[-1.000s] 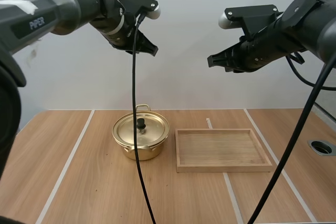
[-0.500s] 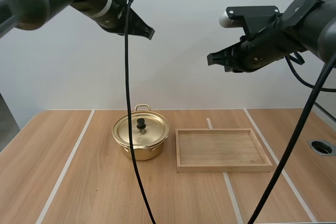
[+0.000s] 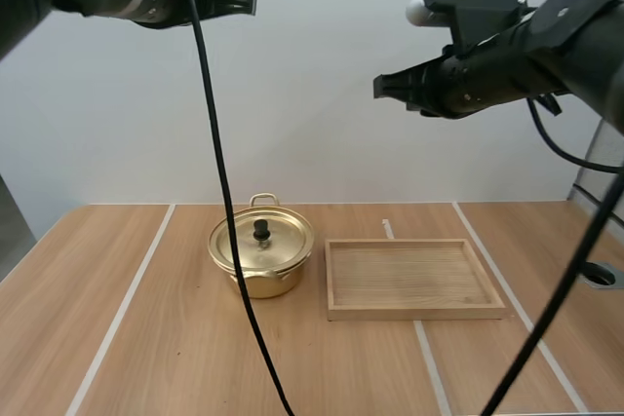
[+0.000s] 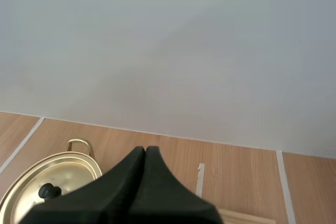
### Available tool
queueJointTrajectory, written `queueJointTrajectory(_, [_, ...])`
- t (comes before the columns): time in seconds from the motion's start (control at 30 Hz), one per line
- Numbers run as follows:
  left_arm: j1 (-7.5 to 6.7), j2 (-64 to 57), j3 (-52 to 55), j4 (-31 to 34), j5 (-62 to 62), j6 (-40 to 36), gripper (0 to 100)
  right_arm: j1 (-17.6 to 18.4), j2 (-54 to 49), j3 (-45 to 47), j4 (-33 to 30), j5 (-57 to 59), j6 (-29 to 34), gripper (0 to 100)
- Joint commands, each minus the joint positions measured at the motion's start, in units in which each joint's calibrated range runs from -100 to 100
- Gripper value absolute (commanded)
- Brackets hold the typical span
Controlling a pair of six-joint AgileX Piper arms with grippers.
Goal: Open the pot, put the grape inside, and close it
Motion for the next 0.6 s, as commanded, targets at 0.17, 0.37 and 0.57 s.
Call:
queueJointTrajectory(0.17, [0.06,-9.4,14.1,11.5,-8.5,-13.0,0,2.8,-9.9,6.6,-6.6,-6.4,3.3,0])
queueJointTrajectory(0.37, [0.06,-18.2,24.4,15.2,-9.8,-17.1,0,2.8,-18.1,13.8,-9.3,-8.7,3.9,0])
queueJointTrajectory(0.57, [0.06,-26.3,32.1,15.5,-4.9,-18.2,0,2.8,-29.3,21.5,-10.1,-8.1,3.9,0])
